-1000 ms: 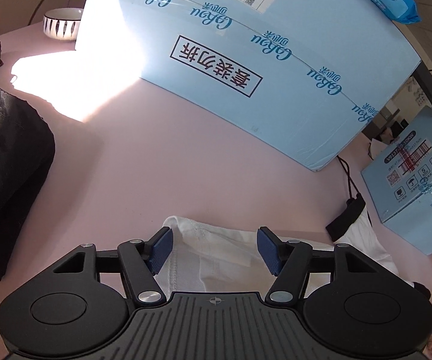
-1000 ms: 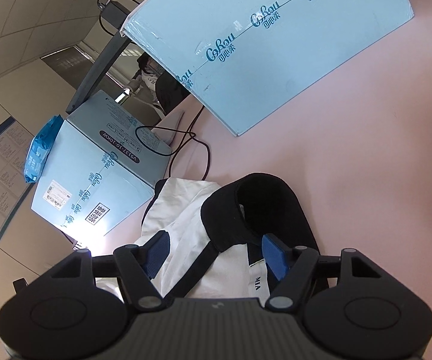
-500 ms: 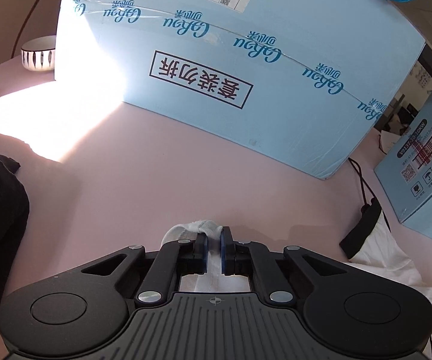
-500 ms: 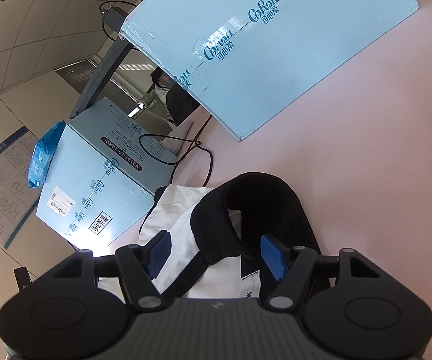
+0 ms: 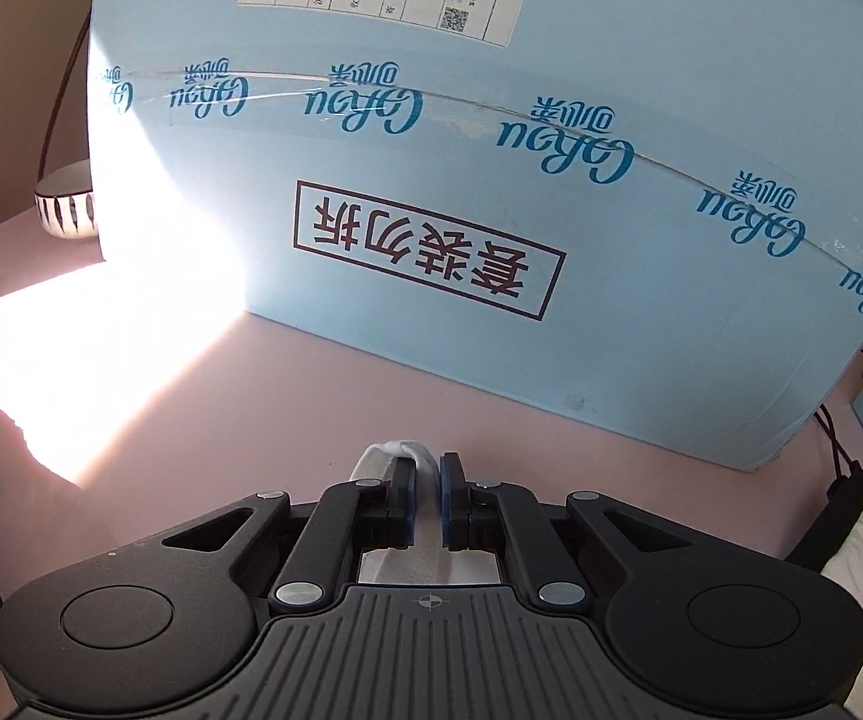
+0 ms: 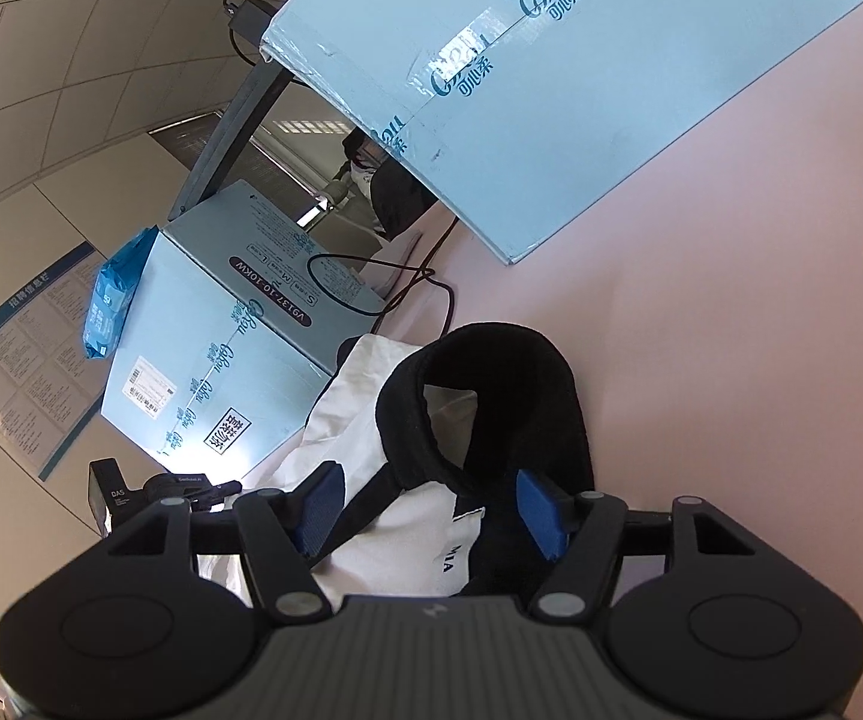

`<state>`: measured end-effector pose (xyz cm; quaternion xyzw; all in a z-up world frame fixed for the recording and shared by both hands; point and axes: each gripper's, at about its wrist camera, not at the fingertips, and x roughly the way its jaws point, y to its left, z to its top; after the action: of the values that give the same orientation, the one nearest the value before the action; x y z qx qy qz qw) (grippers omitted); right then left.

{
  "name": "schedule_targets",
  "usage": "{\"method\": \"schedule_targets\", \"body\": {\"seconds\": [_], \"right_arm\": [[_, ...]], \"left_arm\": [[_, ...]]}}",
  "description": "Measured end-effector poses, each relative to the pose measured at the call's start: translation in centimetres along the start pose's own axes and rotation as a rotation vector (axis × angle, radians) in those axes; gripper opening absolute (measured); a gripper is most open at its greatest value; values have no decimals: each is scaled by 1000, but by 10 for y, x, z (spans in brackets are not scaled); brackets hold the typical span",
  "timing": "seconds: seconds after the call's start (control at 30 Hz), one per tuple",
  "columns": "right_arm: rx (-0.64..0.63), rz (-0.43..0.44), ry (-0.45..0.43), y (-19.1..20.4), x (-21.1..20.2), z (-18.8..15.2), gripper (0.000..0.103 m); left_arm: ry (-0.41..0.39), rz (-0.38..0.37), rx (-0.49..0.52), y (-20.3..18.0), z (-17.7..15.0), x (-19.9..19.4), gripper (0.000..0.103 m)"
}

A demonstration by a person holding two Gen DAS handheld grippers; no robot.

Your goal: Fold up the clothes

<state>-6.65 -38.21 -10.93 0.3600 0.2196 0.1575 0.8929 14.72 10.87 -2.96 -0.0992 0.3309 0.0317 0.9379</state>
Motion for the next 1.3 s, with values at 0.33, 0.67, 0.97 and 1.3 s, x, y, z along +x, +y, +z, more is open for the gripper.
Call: {"method": "schedule_targets", "body": {"seconds": [0.33, 0.67, 0.97, 1.3], "right_arm": [[14, 32, -18, -2, -3, 0, 75], [112, 13, -15, 8, -38, 2, 94], [245, -105, 277, 24, -89, -38, 93], [262, -202, 188, 27, -39, -52, 10]], "left_arm": [[-27, -67, -190, 37, 20, -34, 76], [40, -286, -426, 130, -6, -190, 78], [356, -216, -275, 156, -124, -267, 78], [270, -156, -192, 134, -134, -269, 40]]}}
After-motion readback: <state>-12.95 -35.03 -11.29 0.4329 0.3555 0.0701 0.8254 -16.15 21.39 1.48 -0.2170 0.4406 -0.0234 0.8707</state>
